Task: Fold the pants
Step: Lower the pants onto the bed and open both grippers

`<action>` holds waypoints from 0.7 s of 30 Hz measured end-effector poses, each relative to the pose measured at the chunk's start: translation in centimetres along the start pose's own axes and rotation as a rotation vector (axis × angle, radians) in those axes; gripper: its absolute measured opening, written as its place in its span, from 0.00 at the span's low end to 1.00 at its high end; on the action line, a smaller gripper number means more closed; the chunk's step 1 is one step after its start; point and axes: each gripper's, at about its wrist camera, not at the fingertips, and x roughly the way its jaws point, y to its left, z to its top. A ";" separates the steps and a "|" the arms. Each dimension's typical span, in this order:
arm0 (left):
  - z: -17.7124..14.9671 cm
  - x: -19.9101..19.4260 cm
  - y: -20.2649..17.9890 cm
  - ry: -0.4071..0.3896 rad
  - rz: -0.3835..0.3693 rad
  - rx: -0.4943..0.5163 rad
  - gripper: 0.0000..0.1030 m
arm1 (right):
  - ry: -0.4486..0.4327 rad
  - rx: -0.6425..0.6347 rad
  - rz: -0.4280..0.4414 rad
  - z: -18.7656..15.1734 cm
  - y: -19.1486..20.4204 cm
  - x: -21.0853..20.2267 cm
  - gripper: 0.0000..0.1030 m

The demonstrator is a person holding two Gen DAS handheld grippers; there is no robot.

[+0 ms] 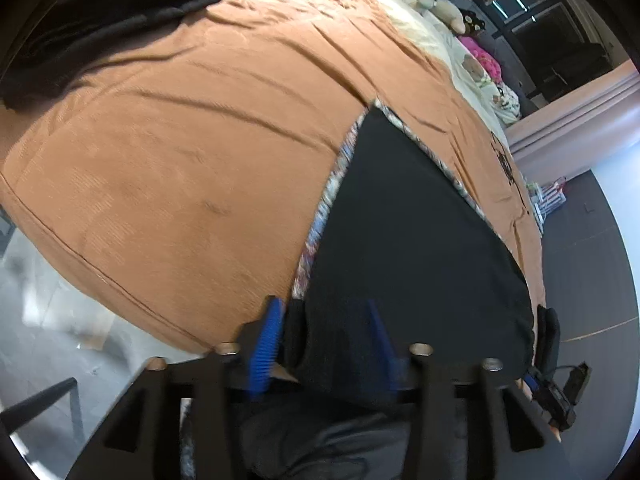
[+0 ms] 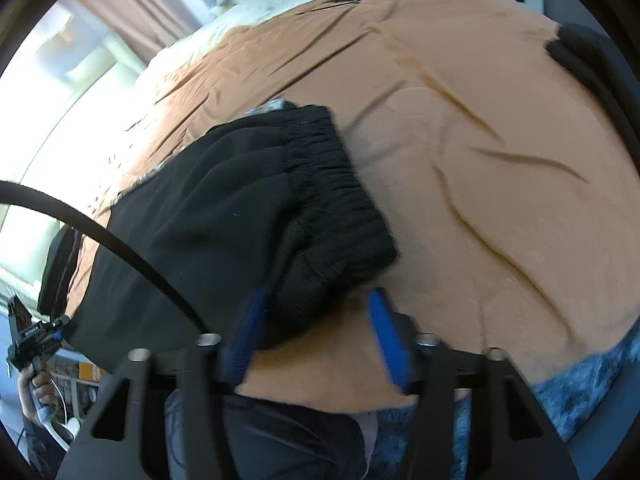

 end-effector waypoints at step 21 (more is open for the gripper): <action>11.3 6.5 -5.7 0.008 0.026 0.210 0.48 | -0.034 -0.100 -0.077 6.4 1.6 2.1 0.57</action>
